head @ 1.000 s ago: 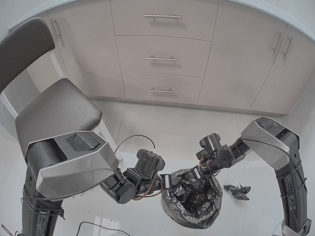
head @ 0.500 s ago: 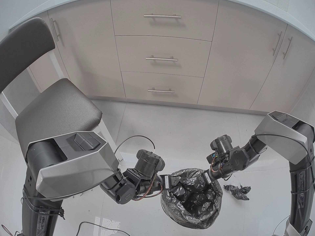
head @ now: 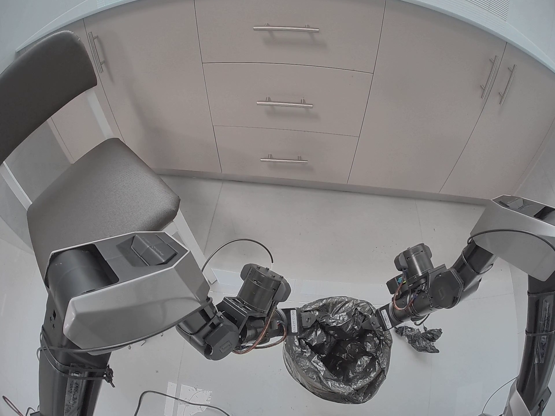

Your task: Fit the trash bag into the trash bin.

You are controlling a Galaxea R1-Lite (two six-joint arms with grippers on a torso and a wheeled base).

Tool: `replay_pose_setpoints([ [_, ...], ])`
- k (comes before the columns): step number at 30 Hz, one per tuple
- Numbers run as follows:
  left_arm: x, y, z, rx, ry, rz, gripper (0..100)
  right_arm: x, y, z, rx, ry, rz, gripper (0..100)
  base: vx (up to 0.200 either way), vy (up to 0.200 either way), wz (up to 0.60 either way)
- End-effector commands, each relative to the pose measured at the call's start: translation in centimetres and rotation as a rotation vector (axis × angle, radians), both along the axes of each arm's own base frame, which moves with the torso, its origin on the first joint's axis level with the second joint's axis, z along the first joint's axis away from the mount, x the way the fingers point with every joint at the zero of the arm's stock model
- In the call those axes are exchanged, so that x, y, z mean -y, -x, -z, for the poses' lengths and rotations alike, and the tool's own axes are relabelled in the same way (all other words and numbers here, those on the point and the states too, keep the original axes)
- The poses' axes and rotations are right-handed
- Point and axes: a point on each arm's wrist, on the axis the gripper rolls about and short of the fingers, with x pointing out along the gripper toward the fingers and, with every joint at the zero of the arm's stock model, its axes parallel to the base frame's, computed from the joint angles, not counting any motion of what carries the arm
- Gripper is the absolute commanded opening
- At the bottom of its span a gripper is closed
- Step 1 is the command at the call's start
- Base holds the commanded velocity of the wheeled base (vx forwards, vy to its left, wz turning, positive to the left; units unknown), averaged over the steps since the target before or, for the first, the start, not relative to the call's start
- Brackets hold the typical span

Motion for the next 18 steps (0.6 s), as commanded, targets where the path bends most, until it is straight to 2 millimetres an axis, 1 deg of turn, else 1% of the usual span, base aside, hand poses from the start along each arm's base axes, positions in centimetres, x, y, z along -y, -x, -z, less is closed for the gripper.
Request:
replay_pose_setpoints([
  [1, 0.0, 0.0, 0.0, 0.0, 0.0, 0.0, 100, 0.9, -0.2, 0.5, 0.038, 0.017, 0.042, 100, 0.0, 0.0, 0.0],
  [6, 0.0, 0.0, 0.0, 0.0, 0.0, 0.0, 100, 1.1, -0.8, 1.6, 0.092, 0.047, 0.098, 100, 0.0, 0.0, 0.0],
  [13, 0.0, 0.0, 0.0, 0.0, -0.001, 0.001, 100, 1.1, -0.8, 1.7, 0.089, 0.046, 0.107, 100, 0.0, 0.0, 0.0],
  [18, 0.0, 0.0, 0.0, 0.002, 0.0, 0.001, 100, 1.5, -0.9, 1.6, 0.093, 0.055, 0.124, 100, 0.0, 0.0, 0.0],
])
